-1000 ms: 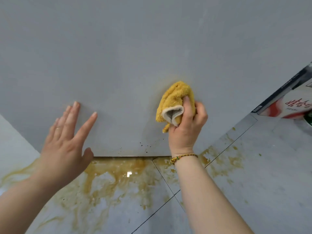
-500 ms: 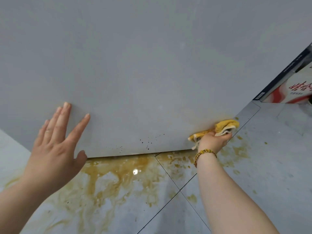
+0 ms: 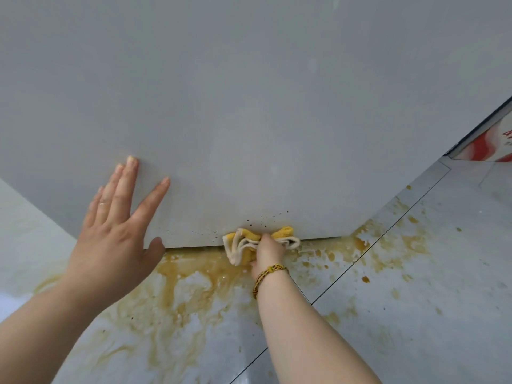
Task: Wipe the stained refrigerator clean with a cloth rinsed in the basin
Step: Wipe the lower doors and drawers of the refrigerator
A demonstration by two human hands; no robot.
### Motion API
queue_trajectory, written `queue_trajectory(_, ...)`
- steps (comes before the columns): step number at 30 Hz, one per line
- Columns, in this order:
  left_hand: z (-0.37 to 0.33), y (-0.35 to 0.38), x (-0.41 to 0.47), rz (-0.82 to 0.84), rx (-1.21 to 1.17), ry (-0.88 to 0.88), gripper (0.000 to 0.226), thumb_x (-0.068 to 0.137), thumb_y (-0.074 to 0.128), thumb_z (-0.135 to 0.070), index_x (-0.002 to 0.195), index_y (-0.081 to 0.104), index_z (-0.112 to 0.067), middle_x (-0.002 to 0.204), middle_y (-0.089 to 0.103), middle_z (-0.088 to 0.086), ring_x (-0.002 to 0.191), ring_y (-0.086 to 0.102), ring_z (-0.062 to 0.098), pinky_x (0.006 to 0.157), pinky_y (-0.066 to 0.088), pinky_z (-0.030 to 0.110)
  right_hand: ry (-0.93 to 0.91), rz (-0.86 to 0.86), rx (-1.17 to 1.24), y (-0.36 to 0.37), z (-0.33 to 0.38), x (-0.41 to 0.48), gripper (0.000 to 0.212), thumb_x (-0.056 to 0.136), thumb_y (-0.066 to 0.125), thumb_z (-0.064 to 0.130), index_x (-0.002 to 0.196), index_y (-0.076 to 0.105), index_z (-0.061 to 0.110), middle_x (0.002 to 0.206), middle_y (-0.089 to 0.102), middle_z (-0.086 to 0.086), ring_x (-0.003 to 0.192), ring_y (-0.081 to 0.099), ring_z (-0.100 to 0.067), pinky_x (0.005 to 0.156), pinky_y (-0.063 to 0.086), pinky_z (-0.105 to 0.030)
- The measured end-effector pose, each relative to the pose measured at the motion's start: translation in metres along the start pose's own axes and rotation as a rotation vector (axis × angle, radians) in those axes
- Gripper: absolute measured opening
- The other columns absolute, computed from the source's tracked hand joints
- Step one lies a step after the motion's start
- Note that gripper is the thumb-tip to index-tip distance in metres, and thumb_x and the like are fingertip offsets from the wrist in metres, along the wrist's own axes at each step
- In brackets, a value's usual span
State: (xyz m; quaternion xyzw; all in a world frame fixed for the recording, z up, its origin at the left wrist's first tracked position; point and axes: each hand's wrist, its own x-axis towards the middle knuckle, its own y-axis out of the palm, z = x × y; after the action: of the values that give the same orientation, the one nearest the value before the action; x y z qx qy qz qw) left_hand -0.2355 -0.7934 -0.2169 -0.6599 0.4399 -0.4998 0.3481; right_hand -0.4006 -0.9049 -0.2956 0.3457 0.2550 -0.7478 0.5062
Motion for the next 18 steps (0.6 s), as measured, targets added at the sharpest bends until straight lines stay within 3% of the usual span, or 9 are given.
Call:
queue_trajectory(3, 0.002, -0.003, -0.002, 0.0, -0.009, 0.021, 0.07, 0.069, 0.033, -0.035, 0.136, 0.028, -0.016, 0.145, 0.01, 0.016, 0.137, -0.02, -0.001, 0.109, -0.007, 0.017, -0.262, -0.183, 0.231, -0.01, 0.022, 0.002, 0.038, 0.091, 0.039, 0.001, 0.128, 0.037, 0.01, 0.109, 0.051, -0.009, 0.076, 0.054, -0.026, 0.071, 0.048, -0.035)
queue_trajectory(5, 0.003, -0.004, -0.002, -0.005, -0.017, 0.033, 0.07, 0.07, 0.033, -0.035, 0.137, 0.028, -0.016, 0.146, 0.012, 0.015, 0.136, -0.02, -0.001, 0.109, -0.007, 0.018, -0.392, -0.229, 0.251, -0.013, 0.033, -0.01, 0.046, 0.09, 0.037, 0.0, 0.135, 0.032, 0.013, 0.118, 0.05, -0.012, 0.076, 0.06, -0.032, 0.07, 0.053, -0.041)
queue_trajectory(9, 0.006, -0.004, -0.004, -0.03, -0.032, 0.032, 0.069, 0.071, 0.034, -0.035, 0.138, 0.027, -0.018, 0.147, 0.016, 0.018, 0.14, -0.013, 0.008, 0.11, 0.0, 0.026, -0.627, -0.208, 0.048, 0.022, 0.008, -0.061, 0.056, 0.089, 0.038, -0.008, 0.142, 0.023, 0.004, 0.137, 0.035, -0.02, 0.118, 0.047, -0.034, 0.093, 0.037, -0.027)
queue_trajectory(11, 0.005, -0.004, -0.005, -0.038, -0.034, 0.021, 0.069, 0.071, 0.035, -0.035, 0.137, 0.027, -0.019, 0.147, 0.016, 0.018, 0.137, -0.003, 0.02, 0.106, 0.007, 0.033, -0.628, -0.127, 0.019, 0.037, -0.007, -0.077, 0.053, 0.091, 0.039, -0.007, 0.14, 0.022, 0.003, 0.138, 0.033, -0.019, 0.119, 0.045, -0.034, 0.091, 0.041, -0.027)
queue_trajectory(14, 0.006, -0.003, -0.005, -0.046, -0.03, 0.025, 0.069, 0.07, 0.035, -0.035, 0.137, 0.027, -0.02, 0.147, 0.014, 0.016, 0.135, -0.002, 0.021, 0.104, 0.009, 0.034, -0.512, -0.081, 0.066, 0.043, -0.004, -0.08, 0.051, 0.094, 0.036, -0.003, 0.141, 0.019, 0.006, 0.137, 0.033, -0.015, 0.105, 0.049, -0.025, 0.06, 0.041, -0.004)
queue_trajectory(15, 0.007, -0.002, -0.005, -0.045, -0.028, 0.029, 0.069, 0.07, 0.034, -0.035, 0.137, 0.027, -0.02, 0.147, 0.013, 0.014, 0.137, -0.004, 0.018, 0.105, 0.008, 0.034, -0.47, -0.067, 0.08, 0.043, -0.002, -0.078, 0.051, 0.095, 0.035, -0.002, 0.142, 0.018, 0.007, 0.138, 0.032, -0.015, 0.103, 0.048, -0.024, 0.054, 0.038, -0.006)
queue_trajectory(18, 0.008, -0.003, -0.004, -0.033, -0.036, 0.02, 0.07, 0.07, 0.033, -0.035, 0.138, 0.026, -0.02, 0.147, 0.009, 0.01, 0.139, -0.012, 0.009, 0.108, 0.002, 0.028, -0.304, -0.036, 0.162, 0.045, -0.002, -0.065, 0.051, 0.096, 0.032, -0.002, 0.143, 0.013, 0.003, 0.141, 0.028, -0.02, 0.118, 0.044, -0.032, 0.074, 0.036, -0.02)
